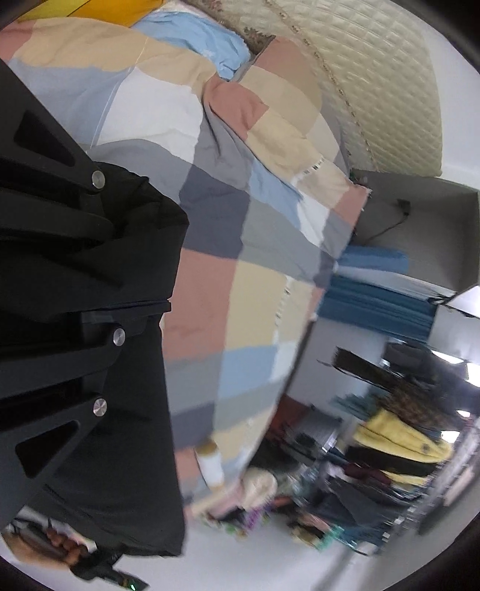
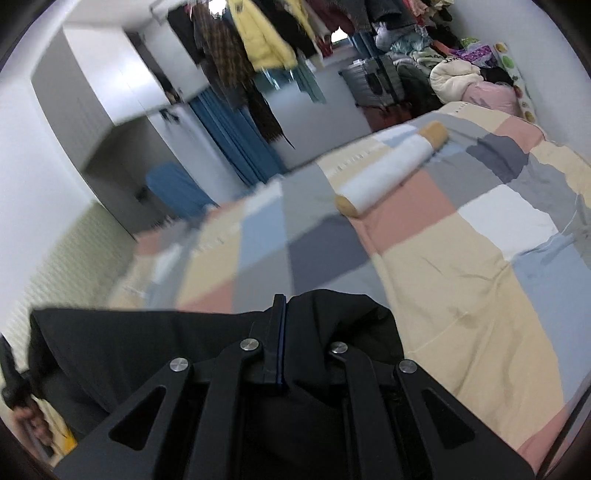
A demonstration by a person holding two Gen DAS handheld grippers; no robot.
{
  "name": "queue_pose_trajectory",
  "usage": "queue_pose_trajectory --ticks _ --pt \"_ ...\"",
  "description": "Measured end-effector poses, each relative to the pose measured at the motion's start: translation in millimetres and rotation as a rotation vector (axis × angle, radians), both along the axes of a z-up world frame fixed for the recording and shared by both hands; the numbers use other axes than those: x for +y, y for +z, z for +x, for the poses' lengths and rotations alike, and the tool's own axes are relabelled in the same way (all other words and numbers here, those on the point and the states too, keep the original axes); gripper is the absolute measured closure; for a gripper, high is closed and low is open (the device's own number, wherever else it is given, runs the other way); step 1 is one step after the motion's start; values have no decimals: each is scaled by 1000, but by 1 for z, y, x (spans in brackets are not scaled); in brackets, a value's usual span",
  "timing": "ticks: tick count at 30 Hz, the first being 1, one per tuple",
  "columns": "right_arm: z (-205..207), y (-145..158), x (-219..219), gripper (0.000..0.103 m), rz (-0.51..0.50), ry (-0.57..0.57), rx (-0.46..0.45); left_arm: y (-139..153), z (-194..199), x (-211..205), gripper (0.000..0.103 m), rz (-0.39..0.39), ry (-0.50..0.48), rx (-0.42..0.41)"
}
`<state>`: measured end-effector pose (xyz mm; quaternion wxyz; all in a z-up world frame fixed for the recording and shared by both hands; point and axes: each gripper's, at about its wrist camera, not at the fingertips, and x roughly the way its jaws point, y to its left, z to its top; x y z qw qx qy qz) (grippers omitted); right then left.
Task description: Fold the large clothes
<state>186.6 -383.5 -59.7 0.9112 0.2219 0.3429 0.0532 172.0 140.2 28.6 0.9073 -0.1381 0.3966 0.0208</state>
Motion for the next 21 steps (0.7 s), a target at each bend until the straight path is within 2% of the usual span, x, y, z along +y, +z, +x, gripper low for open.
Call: queue_pose_trajectory --ticks 2,6,10,14,16,18,21 --pt "13 -18 8 95 -85 22 33 -23 15 -8 95 48 5 21" --pt "28 -49 29 96 -254 66 72 -54 31 -19 95 95 10 50" --pt "31 -68 33 96 -254 69 100 -77 31 -27 95 123 -10 67" --pt "24 -70 33 96 -217 68 87 -77 16 -20 95 69 -11 47" --pt "18 -68 30 94 -180 69 89 -76 7 -12 95 12 -20 39" --pt "12 -67 17 93 -54 47 116 -75 -3 1 93 -105 -31 52" --pt "3 -63 5 88 67 36 137 -76 -18 28 86 -317 -41 68"
